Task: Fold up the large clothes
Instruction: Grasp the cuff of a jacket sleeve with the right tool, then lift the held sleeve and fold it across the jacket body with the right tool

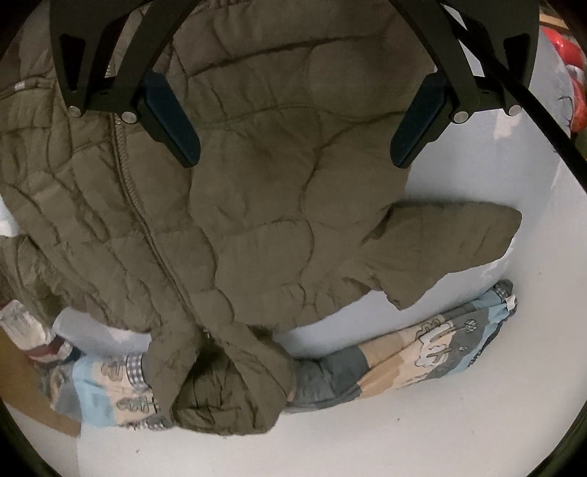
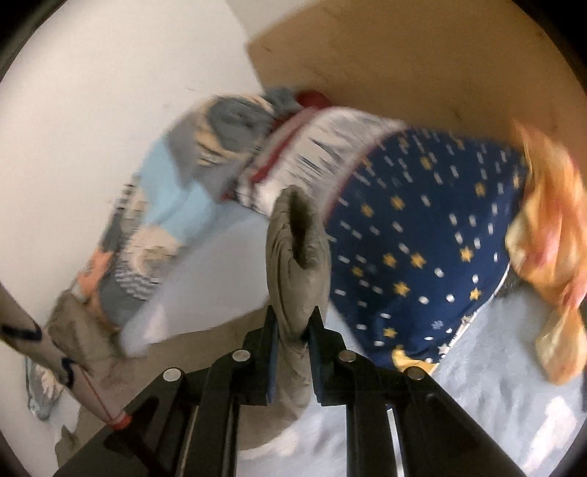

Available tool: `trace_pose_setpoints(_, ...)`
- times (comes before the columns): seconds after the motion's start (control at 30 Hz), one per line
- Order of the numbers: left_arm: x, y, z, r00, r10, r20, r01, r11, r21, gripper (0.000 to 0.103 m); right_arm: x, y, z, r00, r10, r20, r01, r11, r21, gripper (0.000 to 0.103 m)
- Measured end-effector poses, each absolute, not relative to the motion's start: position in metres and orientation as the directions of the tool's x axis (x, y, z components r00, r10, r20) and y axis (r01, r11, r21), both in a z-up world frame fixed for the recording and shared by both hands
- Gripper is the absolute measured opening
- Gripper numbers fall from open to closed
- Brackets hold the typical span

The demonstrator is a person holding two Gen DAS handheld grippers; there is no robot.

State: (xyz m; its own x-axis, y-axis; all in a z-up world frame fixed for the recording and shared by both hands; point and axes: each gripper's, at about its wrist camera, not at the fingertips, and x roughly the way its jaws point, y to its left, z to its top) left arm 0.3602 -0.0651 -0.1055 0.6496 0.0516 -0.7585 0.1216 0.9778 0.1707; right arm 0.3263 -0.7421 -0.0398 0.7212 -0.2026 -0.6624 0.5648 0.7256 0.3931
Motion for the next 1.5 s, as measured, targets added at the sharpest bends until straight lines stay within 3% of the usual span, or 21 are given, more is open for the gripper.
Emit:
trace_pose_setpoints(0.33,0.356,-0.024,-0.086,0.666,0.024,-0.746,0.075,0.992,0.099,0.103,0.348,-0.573,0.094,0.841,-0.077,-0.535,0.312,0.878,0.363,0.016)
trace_pose_setpoints(0.5,0.354,-0.002,-0.079,0.671,0.019,-0.741,0.05,0.996,0.071,0.103,0.369,-0.469,0.11,0.851,0.055,-0.523,0.147,0.93,0.337,0.016)
trace_pose_setpoints(0.8,0.354,0.022,-0.077,0.658,0.035,-0.753,-0.001,0.999,0.046,0.103,0.421,-0.305,0.031,0.735,0.293,-0.612,-0.072,0.93,0.359,0.016)
trace_pose_setpoints(1.03,0.359,0.028,-0.082,0.631,0.042,-0.774,-0.021,0.999,0.036,0.103,0.46,-0.233,-0.077,0.6,0.363,-0.713,-0.082,0.914,0.397,0.016)
trace_pose_setpoints(1.13,0.361,0.029,-0.083,0.627,0.042,-0.778,-0.031,0.999,0.03,0.103,0.469,-0.216,-0.108,0.575,0.401,-0.713,-0.09,0.898,0.431,0.016)
trace_pose_setpoints(1.23,0.363,0.028,-0.084,0.622,0.04,-0.782,-0.032,0.999,0.025,0.103,0.473,-0.203,-0.125,0.539,0.424,-0.728,-0.094,0.889,0.448,0.025)
trace_pose_setpoints(1.3,0.364,0.027,-0.084,0.621,0.037,-0.783,-0.031,0.999,0.023,0.103,0.471,-0.2,-0.135,0.476,0.468,-0.745,-0.104,0.871,0.481,0.051)
trace_pose_setpoints(1.5,0.367,0.021,-0.086,0.619,0.037,-0.784,-0.029,0.999,0.024,0.103,0.45,-0.222,-0.096,0.506,0.527,-0.683,-0.199,0.842,0.502,0.063)
